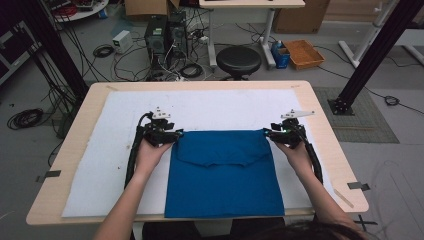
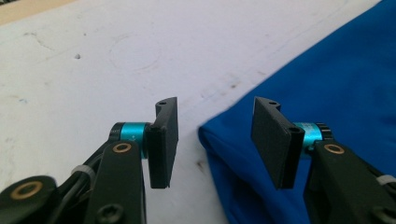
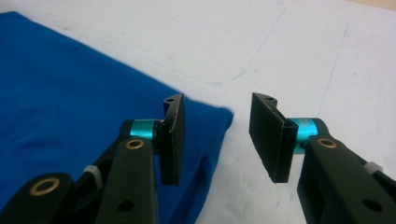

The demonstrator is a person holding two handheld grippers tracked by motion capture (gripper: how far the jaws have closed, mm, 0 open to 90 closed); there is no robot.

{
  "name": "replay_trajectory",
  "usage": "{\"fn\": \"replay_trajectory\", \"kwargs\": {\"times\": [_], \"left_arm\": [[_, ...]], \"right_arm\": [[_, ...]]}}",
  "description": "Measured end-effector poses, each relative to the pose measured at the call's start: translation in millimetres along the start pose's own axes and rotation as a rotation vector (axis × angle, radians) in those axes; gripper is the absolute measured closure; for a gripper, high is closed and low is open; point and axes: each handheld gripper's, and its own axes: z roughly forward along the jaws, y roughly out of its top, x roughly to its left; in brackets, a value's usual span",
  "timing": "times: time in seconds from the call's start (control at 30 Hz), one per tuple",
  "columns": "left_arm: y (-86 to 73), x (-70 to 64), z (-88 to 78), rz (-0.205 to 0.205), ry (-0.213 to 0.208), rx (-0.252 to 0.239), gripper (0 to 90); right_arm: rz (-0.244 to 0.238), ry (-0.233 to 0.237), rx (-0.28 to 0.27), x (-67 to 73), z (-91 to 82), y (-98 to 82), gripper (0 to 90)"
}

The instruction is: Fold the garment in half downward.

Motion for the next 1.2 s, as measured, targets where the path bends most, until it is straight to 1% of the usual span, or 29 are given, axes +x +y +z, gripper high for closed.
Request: {"fn": "replay_trajectory", "kwargs": {"times": [0.07, 0.13, 0.17, 0.2, 0.27, 0.33, 0.4, 0.47, 0.53, 0.6, 0.77, 0.83, 0.87, 0.93, 0.97, 1.0, 1.07, 1.2], "left_arm": [[-11.7, -10.6, -9.7, -0.013, -0.004, 0.002, 51.5], [-24.1, -18.8, -15.4, -0.045, -0.022, 0.018, 51.6], [-29.3, -21.8, -16.6, -0.064, -0.036, 0.023, 51.6], [-33.6, -23.9, -17.3, -0.082, -0.05, 0.037, 51.7], [-39.8, -26.7, -17.4, -0.113, -0.052, 0.058, 51.8], [-43.1, -27.2, -15.0, -0.126, -0.037, 0.075, 53.0], [-44.6, -25.3, -12.1, -0.139, -0.042, 0.086, 53.6], [-44.6, -25.6, -9.7, -0.143, -0.048, 0.087, 58.2], [-43.9, -27.2, -8.0, -0.12, -0.045, 0.088, 60.0], [-42.8, -29.8, -6.6, -0.114, -0.037, 0.091, 62.2], [-41.7, -33.4, -2.9, -0.096, -0.04, 0.102, 68.8], [-41.3, -34.2, -2.4, -0.091, -0.033, 0.106, 71.0], [-41.1, -34.8, -2.4, -0.089, -0.028, 0.104, 73.8], [-40.5, -35.7, -3.0, -0.086, -0.031, 0.095, 78.6], [-40.5, -35.7, -3.0, -0.086, -0.031, 0.095, 80.1], [-40.2, -36.2, -3.4, -0.084, -0.034, 0.092, 81.9], [-39.7, -36.3, -3.6, -0.071, -0.037, 0.088, 83.0], [-39.6, -36.1, -4.4, -0.077, -0.04, 0.079, 83.6]], "right_arm": [[0.007, 0.011, -0.01, 5.4, -9.7, -8.1, 56.3], [0.005, 0.019, 0.013, 10.9, -15.8, -16.3, 56.3], [0.007, 0.023, 0.016, 13.6, -17.8, -20.5, 56.2], [0.013, 0.027, 0.018, 16.2, -19.3, -24.6, 56.2], [0.012, 0.03, 0.023, 19.5, -20.9, -32.5, 56.2], [0.015, 0.038, 0.038, 21.2, -20.3, -37.5, 56.2], [0.024, 0.041, 0.048, 22.4, -20.3, -40.0, 56.3], [0.023, 0.046, 0.05, 23.5, -20.4, -41.3, 57.1], [0.023, 0.052, 0.059, 24.3, -19.8, -42.2, 59.0], [0.019, 0.055, 0.065, 24.8, -18.3, -42.9, 60.1], [0.018, 0.068, 0.092, 28.1, -14.0, -43.6, 64.2], [0.011, 0.072, 0.099, 28.6, -12.1, -44.3, 68.2], [0.01, 0.076, 0.104, 28.8, -11.7, -44.6, 70.4], [0.006, 0.084, 0.101, 28.6, -12.0, -44.9, 74.2], [0.005, 0.088, 0.096, 28.6, -12.5, -44.8, 74.2], [0.005, 0.093, 0.093, 28.7, -13.3, -44.7, 77.5], [-0.002, 0.095, 0.091, 28.8, -13.5, -44.6, 80.4], [-0.018, 0.096, 0.093, 29.0, -13.0, -44.6, 83.1]]}}
